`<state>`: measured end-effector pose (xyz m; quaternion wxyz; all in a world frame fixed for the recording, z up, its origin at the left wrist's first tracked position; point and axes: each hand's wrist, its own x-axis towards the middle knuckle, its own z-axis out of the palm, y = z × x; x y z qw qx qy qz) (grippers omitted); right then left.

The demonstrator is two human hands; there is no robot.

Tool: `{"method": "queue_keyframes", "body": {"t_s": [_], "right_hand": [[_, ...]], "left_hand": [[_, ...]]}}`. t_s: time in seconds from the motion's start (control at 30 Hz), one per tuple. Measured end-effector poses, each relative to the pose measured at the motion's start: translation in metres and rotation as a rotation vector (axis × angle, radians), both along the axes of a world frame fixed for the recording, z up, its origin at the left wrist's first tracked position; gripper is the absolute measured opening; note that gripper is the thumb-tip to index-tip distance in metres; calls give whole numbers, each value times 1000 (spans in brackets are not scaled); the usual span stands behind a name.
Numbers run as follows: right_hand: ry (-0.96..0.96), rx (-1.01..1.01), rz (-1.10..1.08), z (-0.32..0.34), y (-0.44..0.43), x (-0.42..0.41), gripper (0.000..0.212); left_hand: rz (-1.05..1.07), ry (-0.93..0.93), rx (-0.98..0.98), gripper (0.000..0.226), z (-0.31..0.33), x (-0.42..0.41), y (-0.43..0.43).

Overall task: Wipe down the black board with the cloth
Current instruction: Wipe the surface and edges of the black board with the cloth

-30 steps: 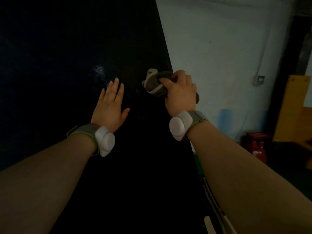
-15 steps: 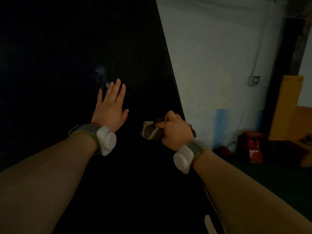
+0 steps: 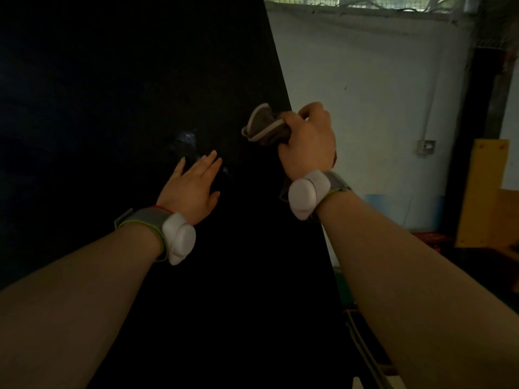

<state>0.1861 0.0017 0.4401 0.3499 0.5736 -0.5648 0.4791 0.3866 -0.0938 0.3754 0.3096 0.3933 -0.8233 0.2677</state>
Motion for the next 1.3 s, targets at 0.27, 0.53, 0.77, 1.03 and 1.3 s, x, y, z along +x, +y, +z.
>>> {"method": "queue_keyframes", "body": {"t_s": [0.27,0.53,0.77,1.03,1.3], "right_hand": [[-30,-152,-34,25,-13,20,42],[10,-62,-115,47,-22,31,49],[128,262,-135,22,-24,29,48],[194,436,-145,-35,-20,29,45],[362,561,-143,-68,-12,21,39]], "left_hand": [[-50,108,-150,69,34,16,10],[79,124,-70,73,46,27,7],[107,149,-70,73,47,31,5],[118,170,-38,73,43,23,-1],[183,176,19,73,47,20,-10]]}}
